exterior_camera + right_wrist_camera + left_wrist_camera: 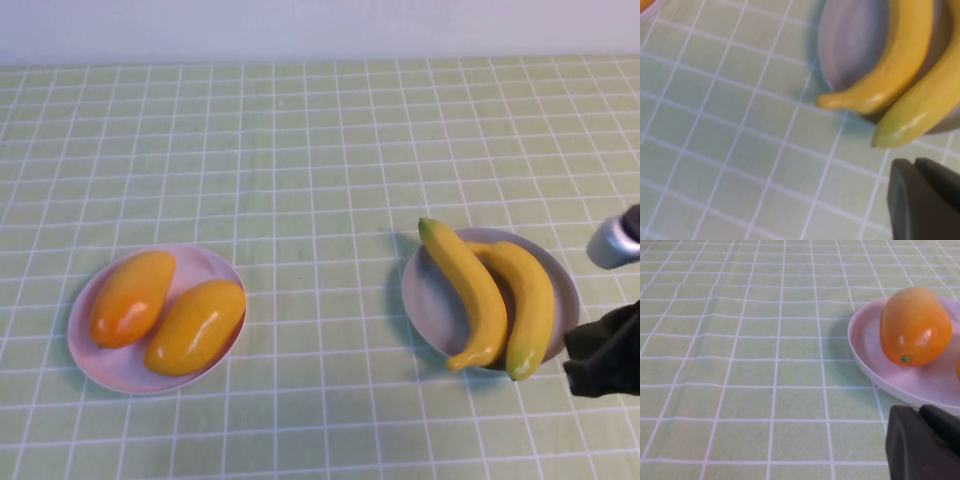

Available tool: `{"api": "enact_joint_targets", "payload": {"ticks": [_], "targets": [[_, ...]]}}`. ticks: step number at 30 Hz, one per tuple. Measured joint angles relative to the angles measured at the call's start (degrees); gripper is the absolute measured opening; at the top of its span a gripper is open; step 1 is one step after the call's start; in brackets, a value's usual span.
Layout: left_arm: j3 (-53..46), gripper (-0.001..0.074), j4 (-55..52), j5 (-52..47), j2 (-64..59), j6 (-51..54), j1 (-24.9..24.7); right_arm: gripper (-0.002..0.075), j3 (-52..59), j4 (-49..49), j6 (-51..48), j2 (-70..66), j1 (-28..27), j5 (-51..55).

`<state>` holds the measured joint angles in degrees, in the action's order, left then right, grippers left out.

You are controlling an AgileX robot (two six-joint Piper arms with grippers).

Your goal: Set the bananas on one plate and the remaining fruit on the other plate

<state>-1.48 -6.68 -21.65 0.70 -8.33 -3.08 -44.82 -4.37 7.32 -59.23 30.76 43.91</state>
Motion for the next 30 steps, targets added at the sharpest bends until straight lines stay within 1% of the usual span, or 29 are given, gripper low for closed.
{"api": "enact_joint_targets", "payload": {"ticks": [4,6,9,11,15,19,25,30], "targets": [[0.00,0.0002,-0.16,0.00,0.00,0.00,0.00,-0.0015,10.40,2.36,-4.21,6.52,-4.98,-15.09],[0.00,0.0002,-0.18,0.00,0.00,0.00,0.00,-0.0015,16.60,3.02,-5.93,10.83,-8.85,-24.45],[0.00,0.0002,-0.27,0.00,0.00,0.00,0.00,-0.0015,24.78,2.95,-6.45,17.73,-14.78,-33.44],[0.00,0.0002,-0.27,0.00,0.00,0.00,0.00,-0.0015,29.26,1.68,-6.67,23.52,-18.96,-36.34],[0.00,0.0002,-0.31,0.00,0.00,0.00,0.00,-0.0015,36.79,-0.82,-6.90,35.26,-25.37,-38.08],[0.00,0.0002,-0.40,0.00,0.00,0.00,0.00,-0.0015,41.73,-1.50,-7.32,45.88,-29.13,-38.22],[0.00,0.0002,-0.40,0.00,0.00,0.00,0.00,-0.0015,46.18,-1.99,-7.32,58.12,-30.07,-37.03],[0.00,0.0002,-0.40,0.00,0.00,-0.10,0.00,-0.0015,46.23,-2.14,-7.32,59.62,-30.07,-31.59]]}}
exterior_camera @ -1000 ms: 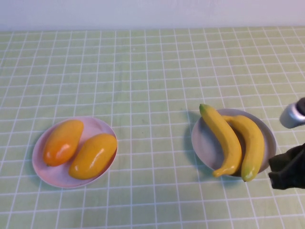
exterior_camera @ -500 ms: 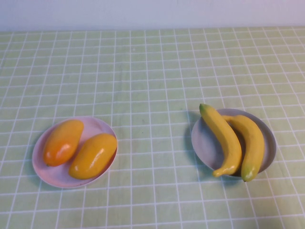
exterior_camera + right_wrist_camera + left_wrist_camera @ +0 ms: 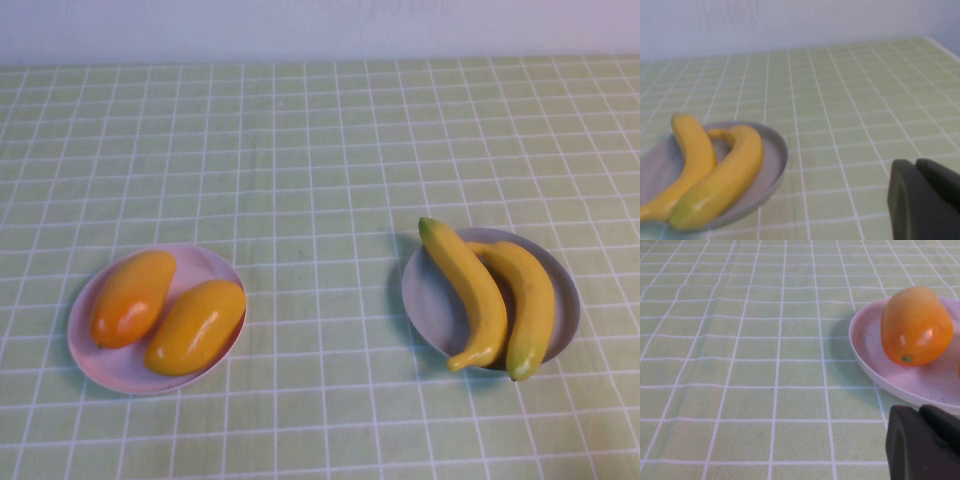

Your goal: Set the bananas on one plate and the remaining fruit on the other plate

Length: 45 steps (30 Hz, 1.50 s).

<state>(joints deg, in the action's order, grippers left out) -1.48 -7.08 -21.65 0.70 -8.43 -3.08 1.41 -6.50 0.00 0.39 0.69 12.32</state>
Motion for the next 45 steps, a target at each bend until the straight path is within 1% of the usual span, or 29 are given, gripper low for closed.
{"api": "enact_joint_targets", "payload": {"ticks": [4,8,45], "targets": [[0.00,0.0002,0.00,0.00,0.00,0.00,0.00,-0.0015,0.00,0.00,0.00,0.00,0.00,6.92],[0.00,0.0002,0.00,0.00,0.00,0.00,0.00,-0.0015,0.00,0.00,0.00,0.00,0.00,9.42],[0.00,0.0002,0.00,0.00,0.00,0.00,0.00,-0.0015,0.00,0.00,0.00,0.00,0.00,9.89]]}}
